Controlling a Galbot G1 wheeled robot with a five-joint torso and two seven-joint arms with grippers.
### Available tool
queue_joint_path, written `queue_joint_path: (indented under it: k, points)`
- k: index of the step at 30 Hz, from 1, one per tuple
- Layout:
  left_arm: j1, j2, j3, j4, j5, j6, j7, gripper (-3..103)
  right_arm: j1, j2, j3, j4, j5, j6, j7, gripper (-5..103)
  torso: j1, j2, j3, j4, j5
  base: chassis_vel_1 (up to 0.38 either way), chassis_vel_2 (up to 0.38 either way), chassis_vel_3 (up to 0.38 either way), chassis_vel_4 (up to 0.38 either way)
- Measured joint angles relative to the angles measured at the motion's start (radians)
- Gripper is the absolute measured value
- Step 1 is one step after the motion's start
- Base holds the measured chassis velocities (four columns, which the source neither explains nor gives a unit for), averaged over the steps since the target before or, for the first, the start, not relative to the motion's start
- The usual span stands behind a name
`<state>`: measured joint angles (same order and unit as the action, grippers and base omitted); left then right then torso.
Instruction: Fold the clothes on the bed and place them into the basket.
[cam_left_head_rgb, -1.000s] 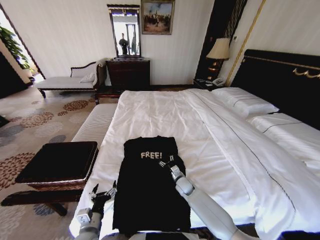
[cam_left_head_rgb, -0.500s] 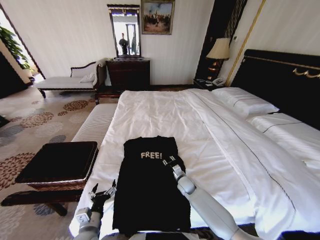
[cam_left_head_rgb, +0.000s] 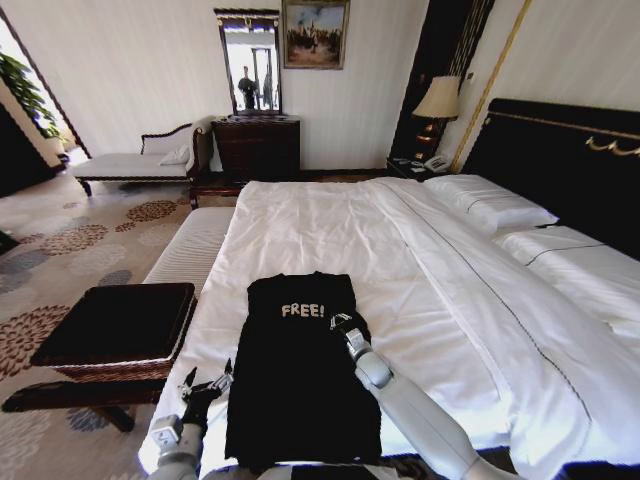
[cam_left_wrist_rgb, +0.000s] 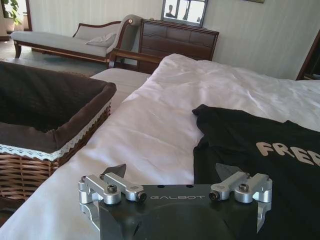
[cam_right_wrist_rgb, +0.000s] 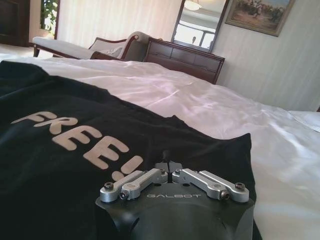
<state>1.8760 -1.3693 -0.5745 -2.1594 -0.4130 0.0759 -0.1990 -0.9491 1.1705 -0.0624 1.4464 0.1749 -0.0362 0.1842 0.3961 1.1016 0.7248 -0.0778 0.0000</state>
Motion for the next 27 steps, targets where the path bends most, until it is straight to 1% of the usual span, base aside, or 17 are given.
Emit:
queue_joint_path:
  k: [2,6,7,10,12,15,17,20,21,27]
  points:
    - [0.000,-0.001,0.001,0.000,0.000,0.000,0.000,100,-0.002,0.003,0.009,0.005,0.008,-0.001,0.004,0,0.000,0.000,0.000,0.0000,0.0000,0.000,0.000,0.000,0.000]
    - [0.001,-0.007,0.002,-0.004,0.001,0.000,0.000,100,-0.016,0.011,0.053,0.037,0.064,-0.019,0.032,0,0.000,0.000,0.000,0.0000,0.0000,0.000,0.000,0.000,0.000]
    - [0.001,-0.007,0.002,-0.004,0.001,0.000,0.000,100,-0.016,0.011,0.053,0.037,0.064,-0.019,0.032,0,0.000,0.000,0.000,0.0000,0.0000,0.000,0.000,0.000,0.000]
    - [0.001,-0.013,0.005,-0.004,0.001,0.000,-0.001,100,-0.028,0.013,0.088,0.058,0.113,-0.032,0.062,0,0.000,0.000,0.000,0.0000,0.0000,0.000,0.000,0.000,0.000]
    - [0.001,-0.014,0.006,-0.004,0.001,0.000,-0.002,100,-0.030,0.014,0.097,0.061,0.124,-0.035,0.069,0,0.000,0.000,0.000,0.0000,0.0000,0.000,0.000,0.000,0.000]
    - [0.002,-0.018,0.010,-0.004,0.001,0.000,-0.002,100,-0.039,0.026,0.140,0.071,0.159,-0.047,0.091,0,0.000,0.000,0.000,0.0000,0.0000,0.000,0.000,0.000,0.000]
    - [0.002,-0.018,0.010,-0.004,0.001,0.000,-0.002,100,-0.040,0.027,0.147,0.072,0.164,-0.049,0.093,0,0.000,0.000,0.000,0.0000,0.0000,0.000,0.000,0.000,0.000]
    - [0.002,-0.022,0.013,-0.004,0.002,0.000,-0.003,100,-0.044,0.044,0.210,0.071,0.198,-0.064,0.110,0,0.000,0.000,0.000,0.0000,-0.0001,0.000,0.000,0.000,0.000]
    - [0.002,-0.022,0.013,-0.004,0.002,0.000,-0.003,100,-0.044,0.044,0.210,0.071,0.198,-0.064,0.110,0,0.000,0.000,0.000,0.0000,-0.0001,0.000,0.000,0.000,0.000]
    - [0.003,-0.023,0.016,-0.004,0.002,0.000,-0.004,100,-0.036,0.066,0.297,0.035,0.219,-0.070,0.123,0,0.000,0.000,0.000,0.0000,0.0001,0.000,0.000,0.000,0.000]
